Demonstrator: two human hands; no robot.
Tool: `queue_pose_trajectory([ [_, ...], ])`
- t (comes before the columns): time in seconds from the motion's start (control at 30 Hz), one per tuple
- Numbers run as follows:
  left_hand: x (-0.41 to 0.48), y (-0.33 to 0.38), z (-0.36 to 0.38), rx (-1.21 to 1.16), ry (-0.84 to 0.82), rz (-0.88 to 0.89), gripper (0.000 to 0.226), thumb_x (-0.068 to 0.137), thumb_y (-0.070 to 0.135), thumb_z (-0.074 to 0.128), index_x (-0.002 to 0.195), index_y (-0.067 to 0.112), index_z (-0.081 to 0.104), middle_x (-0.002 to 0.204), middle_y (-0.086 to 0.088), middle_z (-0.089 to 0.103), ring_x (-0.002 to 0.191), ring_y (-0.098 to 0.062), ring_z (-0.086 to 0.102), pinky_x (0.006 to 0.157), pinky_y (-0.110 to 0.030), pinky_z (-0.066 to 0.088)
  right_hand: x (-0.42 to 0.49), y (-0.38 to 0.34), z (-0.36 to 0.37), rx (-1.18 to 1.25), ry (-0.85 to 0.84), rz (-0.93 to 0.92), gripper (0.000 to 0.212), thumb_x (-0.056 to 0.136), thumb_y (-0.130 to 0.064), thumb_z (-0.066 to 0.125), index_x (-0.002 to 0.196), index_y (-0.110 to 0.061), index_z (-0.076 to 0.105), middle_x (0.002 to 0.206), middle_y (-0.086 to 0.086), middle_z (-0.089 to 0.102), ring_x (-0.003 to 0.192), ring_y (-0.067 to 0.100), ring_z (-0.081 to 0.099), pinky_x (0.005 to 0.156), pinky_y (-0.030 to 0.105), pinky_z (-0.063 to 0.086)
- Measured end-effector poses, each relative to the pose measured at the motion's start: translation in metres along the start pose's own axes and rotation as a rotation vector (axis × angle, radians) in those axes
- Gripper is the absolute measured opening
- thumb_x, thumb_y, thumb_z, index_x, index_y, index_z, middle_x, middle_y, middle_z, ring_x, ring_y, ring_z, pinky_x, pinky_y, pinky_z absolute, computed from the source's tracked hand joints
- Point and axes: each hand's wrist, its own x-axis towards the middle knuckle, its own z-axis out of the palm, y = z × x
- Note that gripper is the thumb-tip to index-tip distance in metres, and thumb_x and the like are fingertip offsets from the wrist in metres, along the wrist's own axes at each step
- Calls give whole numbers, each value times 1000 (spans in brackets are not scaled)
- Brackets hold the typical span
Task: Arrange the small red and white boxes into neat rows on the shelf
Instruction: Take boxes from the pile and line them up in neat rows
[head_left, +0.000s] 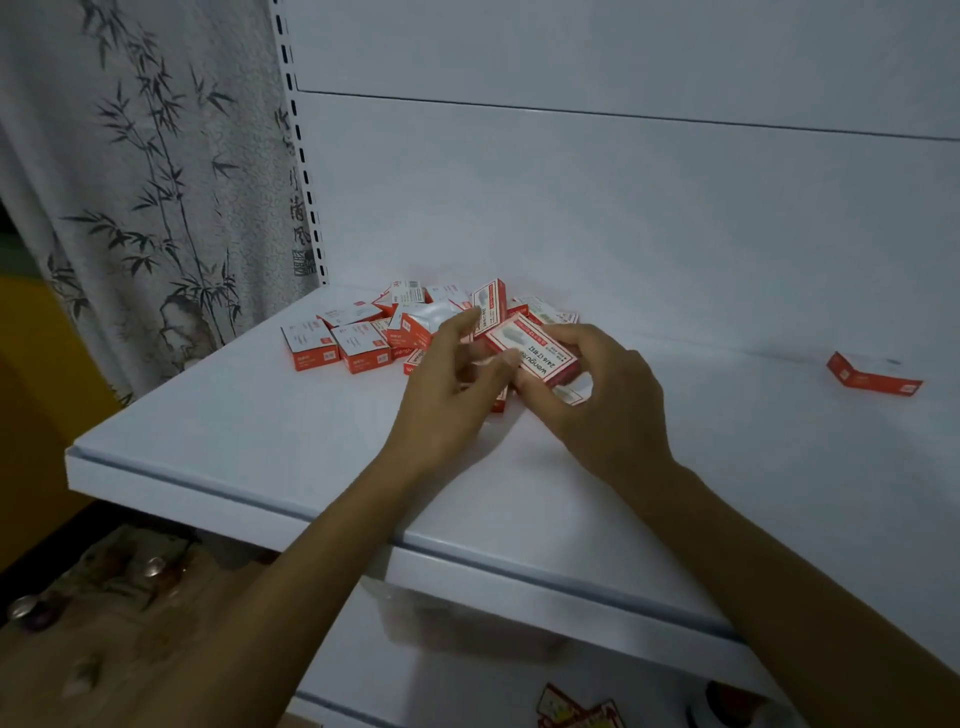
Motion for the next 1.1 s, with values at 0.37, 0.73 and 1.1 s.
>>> queue_pose_trajectory([
  [0.37,-2,29,25,-450,-76,-310,22,91,25,56,108,12,63,98,-4,72,85,-18,70,69,-27,56,-4,-2,-8,146,203,-22,52,73,-41,69,115,-13,57,108,-1,65,86,2,57,69,12,48],
  [0.73,20,48,4,-321,95,-222,24,96,27,47,116,22,61,94,-2,68,79,-12,64,66,-27,54,2,-6,-26,99,77,-191,51,82,-41,62,122,-11,53,120,5,58,107,13,56,88,24,50],
  [1.1,20,28,77,214,-401,199,25,96,33,47,103,19,66,79,12,63,67,-1,56,62,-17,41,-27,36,-107,-360,-147,-183,58,75,-34,71,126,-16,52,111,6,65,93,23,63,79,39,53],
])
